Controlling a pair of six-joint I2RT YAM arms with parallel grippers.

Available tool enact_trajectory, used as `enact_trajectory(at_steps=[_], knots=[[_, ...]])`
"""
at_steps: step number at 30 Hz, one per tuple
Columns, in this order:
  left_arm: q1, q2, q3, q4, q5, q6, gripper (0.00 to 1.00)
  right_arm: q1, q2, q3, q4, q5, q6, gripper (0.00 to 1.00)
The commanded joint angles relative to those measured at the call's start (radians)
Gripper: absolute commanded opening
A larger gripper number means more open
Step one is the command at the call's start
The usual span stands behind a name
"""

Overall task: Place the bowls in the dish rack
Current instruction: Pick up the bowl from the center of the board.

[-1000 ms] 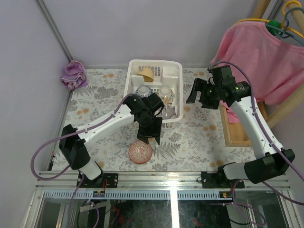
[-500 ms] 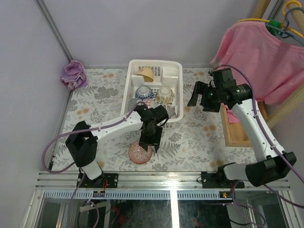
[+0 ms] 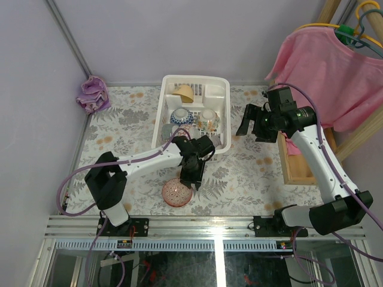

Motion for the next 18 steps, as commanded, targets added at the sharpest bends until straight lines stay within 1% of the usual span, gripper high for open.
enact_trajectory(at_steps=[1,5,9,14,18], knots=[[-0.016,0.018,-0.037,-0.032,-0.012,0.006,0.33,-0.006,-0.023,-0.001,-0.013,-0.049,-0.020,0.91],[-0.019,0.001,-0.032,-0.065,-0.060,-0.005,0.33,-0.006,-0.020,-0.005,-0.011,-0.055,-0.019,0.91],[-0.022,-0.038,-0.011,-0.120,-0.122,-0.014,0.35,-0.006,-0.018,-0.007,-0.010,-0.056,-0.020,0.91],[-0.024,-0.083,0.021,-0.194,-0.140,-0.024,0.37,-0.006,-0.018,-0.017,-0.008,-0.060,-0.018,0.91],[-0.030,-0.174,0.031,-0.256,-0.151,-0.052,0.38,-0.006,-0.018,-0.016,-0.013,-0.059,-0.017,0.91]])
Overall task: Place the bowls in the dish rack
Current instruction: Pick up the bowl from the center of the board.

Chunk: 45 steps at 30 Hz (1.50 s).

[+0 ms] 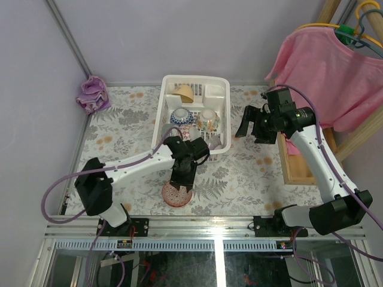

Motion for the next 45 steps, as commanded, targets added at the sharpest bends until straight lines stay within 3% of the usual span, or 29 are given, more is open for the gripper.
enact_trajectory(at_steps=[1,5,8,12,45], knots=[[-0.010,-0.137,0.036,-0.123,-0.039,-0.045,0.39,-0.006,-0.019,0.002,-0.017,-0.034,-0.013,0.91],[-0.011,-0.273,0.021,-0.120,-0.004,-0.083,0.44,-0.006,-0.023,-0.012,-0.014,-0.033,-0.012,0.91],[-0.010,-0.369,-0.025,-0.030,0.069,-0.112,0.48,-0.006,-0.028,-0.027,-0.004,-0.035,-0.005,0.91],[-0.013,-0.411,-0.077,0.040,0.115,-0.113,0.50,-0.006,-0.029,-0.039,0.009,-0.040,0.004,0.91],[-0.077,-0.064,-0.134,0.121,0.143,0.084,0.52,-0.006,-0.026,-0.034,0.001,-0.041,-0.001,0.91]])
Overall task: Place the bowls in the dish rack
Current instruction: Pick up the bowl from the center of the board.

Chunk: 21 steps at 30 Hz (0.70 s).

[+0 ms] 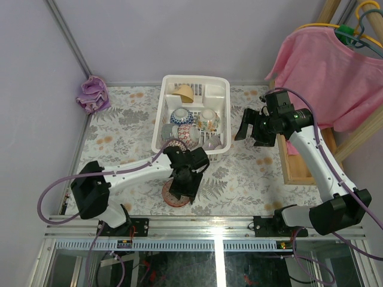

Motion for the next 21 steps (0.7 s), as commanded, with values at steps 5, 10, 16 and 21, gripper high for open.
enact_trajectory(at_steps=[5,10,16,21], knots=[[-0.013,0.071,-0.009,0.038,0.008,0.058,0.51,-0.007,-0.021,0.006,-0.003,-0.024,-0.004,0.91],[-0.016,0.086,-0.023,0.053,-0.001,0.064,0.46,-0.006,-0.021,0.000,-0.002,-0.024,-0.007,0.91],[-0.015,0.093,-0.032,0.055,-0.014,0.060,0.32,-0.007,-0.017,-0.002,-0.001,-0.025,-0.009,0.91],[-0.015,0.068,0.007,0.035,-0.022,0.035,0.24,-0.007,-0.016,-0.004,0.000,-0.025,-0.012,0.91]])
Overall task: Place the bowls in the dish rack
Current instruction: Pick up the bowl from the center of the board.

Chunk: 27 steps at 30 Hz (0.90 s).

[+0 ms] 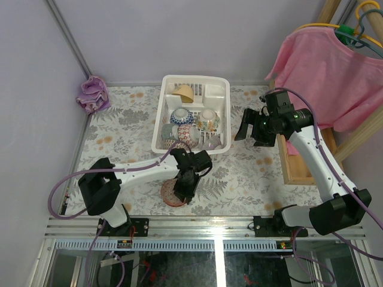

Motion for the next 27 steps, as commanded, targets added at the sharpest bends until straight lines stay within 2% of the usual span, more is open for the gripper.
enact_trajectory(at_steps=[1,6,12,17,20,23,25,27], knots=[[-0.004,-0.022,0.044,-0.007,-0.017,-0.014,0.20,-0.007,-0.016,-0.003,0.001,-0.026,-0.010,0.91],[-0.003,-0.031,0.102,-0.044,-0.035,-0.023,0.07,-0.007,-0.009,-0.004,0.006,-0.033,-0.009,0.91],[-0.004,-0.037,0.151,-0.089,-0.073,-0.024,0.00,-0.006,-0.009,-0.005,0.007,-0.037,-0.007,0.91],[-0.005,-0.048,0.228,-0.160,-0.135,-0.033,0.00,-0.007,-0.008,-0.002,0.005,-0.034,-0.007,0.91],[0.000,-0.044,0.359,-0.269,-0.176,-0.034,0.00,-0.007,-0.008,-0.003,0.003,-0.033,-0.007,0.91],[0.016,-0.032,0.561,-0.344,-0.185,-0.032,0.00,-0.007,-0.010,-0.005,0.000,-0.032,-0.005,0.91],[0.064,-0.028,0.669,-0.334,-0.157,-0.026,0.00,-0.007,-0.010,0.000,-0.006,-0.029,-0.004,0.91],[0.155,-0.021,0.746,-0.274,-0.070,-0.010,0.00,-0.009,-0.013,0.011,-0.014,-0.027,-0.001,0.91]])
